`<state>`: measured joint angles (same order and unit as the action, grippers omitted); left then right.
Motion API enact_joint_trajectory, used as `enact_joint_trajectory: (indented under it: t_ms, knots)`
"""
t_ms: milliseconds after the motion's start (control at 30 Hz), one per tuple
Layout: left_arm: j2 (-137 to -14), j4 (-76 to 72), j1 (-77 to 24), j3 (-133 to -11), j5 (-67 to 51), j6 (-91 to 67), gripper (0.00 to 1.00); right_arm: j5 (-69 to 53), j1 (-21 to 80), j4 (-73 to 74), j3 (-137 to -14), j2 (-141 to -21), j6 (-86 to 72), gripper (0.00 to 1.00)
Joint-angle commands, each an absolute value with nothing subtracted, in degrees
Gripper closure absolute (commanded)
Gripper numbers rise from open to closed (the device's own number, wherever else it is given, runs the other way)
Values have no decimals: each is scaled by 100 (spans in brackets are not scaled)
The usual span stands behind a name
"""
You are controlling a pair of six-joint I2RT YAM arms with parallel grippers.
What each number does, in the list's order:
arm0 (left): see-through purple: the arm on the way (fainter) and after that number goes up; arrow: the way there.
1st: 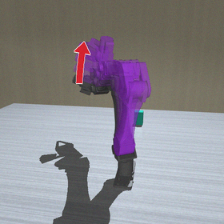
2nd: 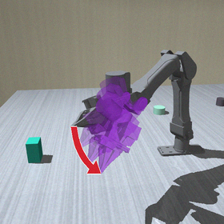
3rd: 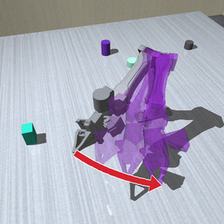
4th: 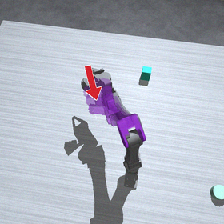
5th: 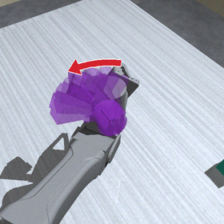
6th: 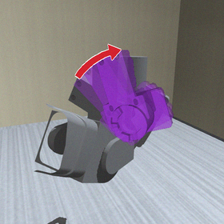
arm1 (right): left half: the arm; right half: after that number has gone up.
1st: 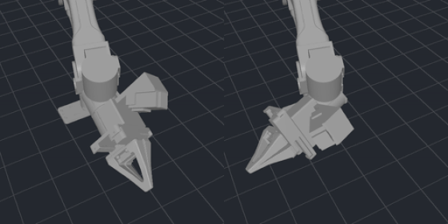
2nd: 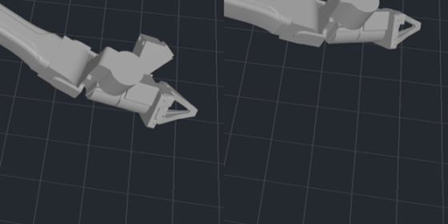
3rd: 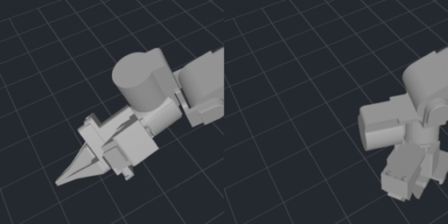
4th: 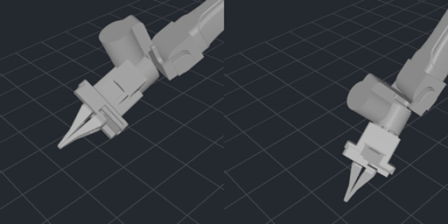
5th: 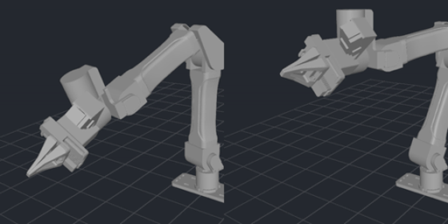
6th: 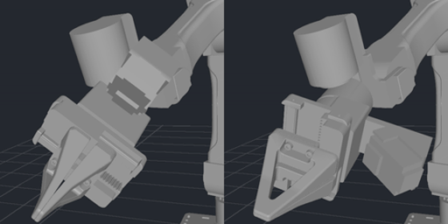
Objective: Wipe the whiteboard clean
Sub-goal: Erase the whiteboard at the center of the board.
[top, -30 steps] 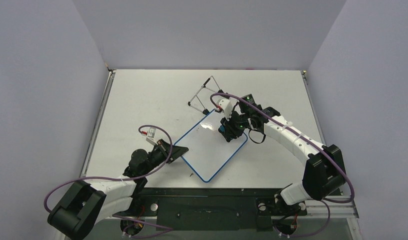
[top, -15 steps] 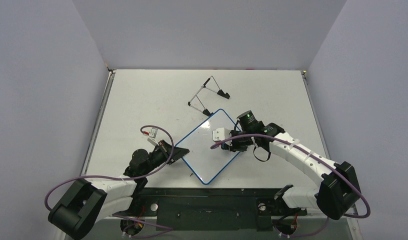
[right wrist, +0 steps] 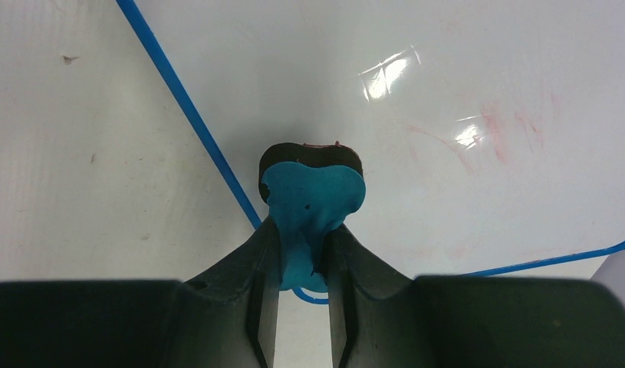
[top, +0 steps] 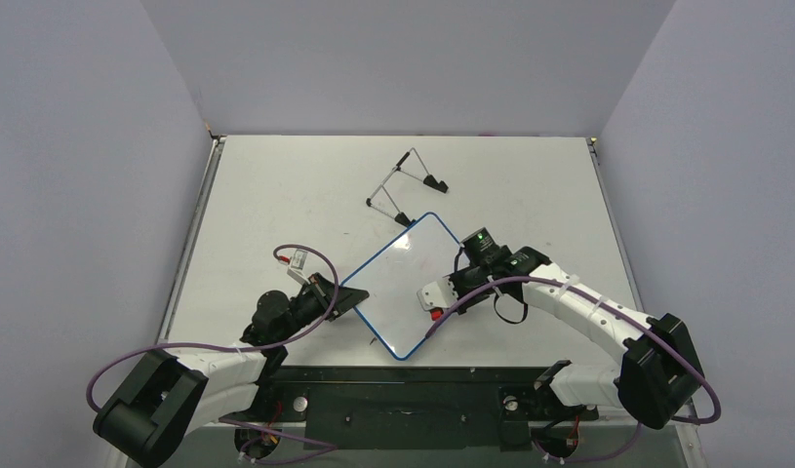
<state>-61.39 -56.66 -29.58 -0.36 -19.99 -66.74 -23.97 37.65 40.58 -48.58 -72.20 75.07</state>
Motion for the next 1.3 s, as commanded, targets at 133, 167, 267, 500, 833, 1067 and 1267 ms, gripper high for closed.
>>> enact_joint_trajectory:
  t_ms: [133,167,267,500,833,1067,1267]
  knots:
    - [-6000,-6500,-2987,-256,-1997,-6855,100,-1462,4039,2713,-4431,-7322,7225,100]
    - [-6015,-6502,-2988,-255,-1989,-6864,100,-1354,4059,2631,-4408,-7333,7205,100]
    - [-6039,-6491,-2986,-254,-1976,-6905,100,-1152,4132,2356,-4314,-7344,7199,100]
    - [-5994,-6325,-2979,-239,-1812,-6977,100,-1694,4587,2852,-4153,-7076,7585,100]
    - [-6048,-6165,-2971,-255,-1591,-7102,100,-974,6121,3024,-4016,-7128,7552,100]
    - [-5984,-6067,-2945,-242,-1592,-7119,100,68,6243,2260,-3707,-7033,7456,100]
    - [-5984,-6047,-2936,-297,-1674,-7106,100,433,5849,1876,-3557,-6996,7354,100]
